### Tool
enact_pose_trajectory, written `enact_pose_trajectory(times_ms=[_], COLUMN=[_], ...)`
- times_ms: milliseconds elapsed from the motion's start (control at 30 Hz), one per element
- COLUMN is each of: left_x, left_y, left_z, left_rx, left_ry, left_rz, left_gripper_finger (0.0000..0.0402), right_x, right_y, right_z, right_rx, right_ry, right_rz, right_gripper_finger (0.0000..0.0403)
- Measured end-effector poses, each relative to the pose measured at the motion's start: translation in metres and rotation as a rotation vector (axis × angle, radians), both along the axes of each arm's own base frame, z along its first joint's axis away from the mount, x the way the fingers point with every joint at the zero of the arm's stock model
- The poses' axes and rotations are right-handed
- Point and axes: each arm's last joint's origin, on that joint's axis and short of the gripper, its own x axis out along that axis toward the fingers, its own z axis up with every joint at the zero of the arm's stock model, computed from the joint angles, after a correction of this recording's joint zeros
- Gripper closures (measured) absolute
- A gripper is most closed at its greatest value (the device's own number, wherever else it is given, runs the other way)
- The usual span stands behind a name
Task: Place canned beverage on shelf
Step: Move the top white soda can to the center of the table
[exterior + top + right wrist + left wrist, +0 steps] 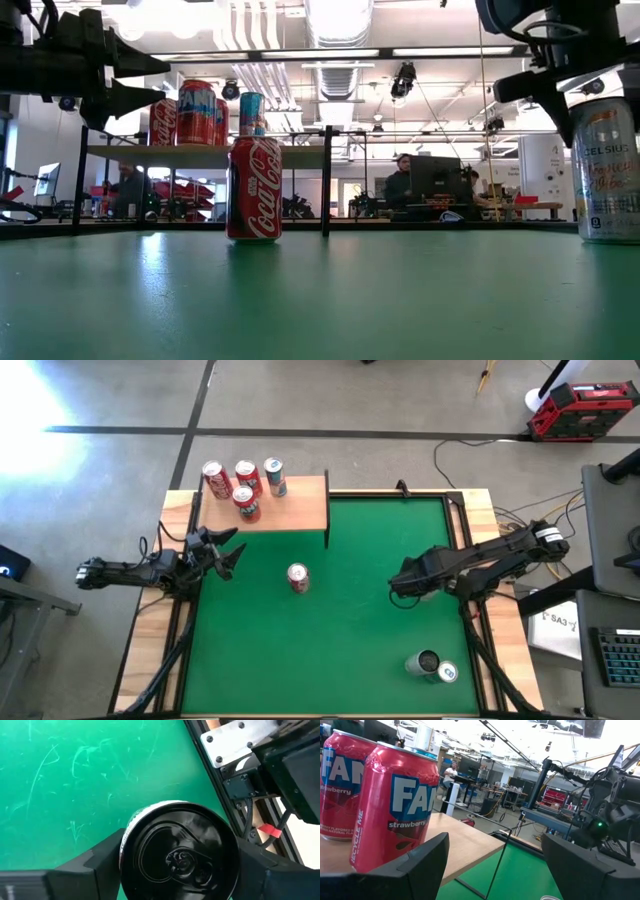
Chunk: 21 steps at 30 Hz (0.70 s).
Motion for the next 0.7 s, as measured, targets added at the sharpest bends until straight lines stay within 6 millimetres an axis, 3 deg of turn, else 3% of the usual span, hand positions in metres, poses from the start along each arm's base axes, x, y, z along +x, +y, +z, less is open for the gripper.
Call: enact_pose_trajectory(times_ms=[233,700], left_x=[0.0,0.0], left_y=[0.0,0.0], left_z=[0.0,0.0], left_rx=[0.0,0.0], left_ry=[0.0,0.001], left_rz=[0.0,0.0], left_gripper_finger=[0.0099,0.0099], right_x=[0.02,0.116], right_y=[0.001,0.005], right_z=[0.006,0.017], right_rx=[-0.023,-0.074], right_ry=[-0.158,-0.135], right_rz=[0.144,0.472], right_gripper_finger=[0.0147,0.0147])
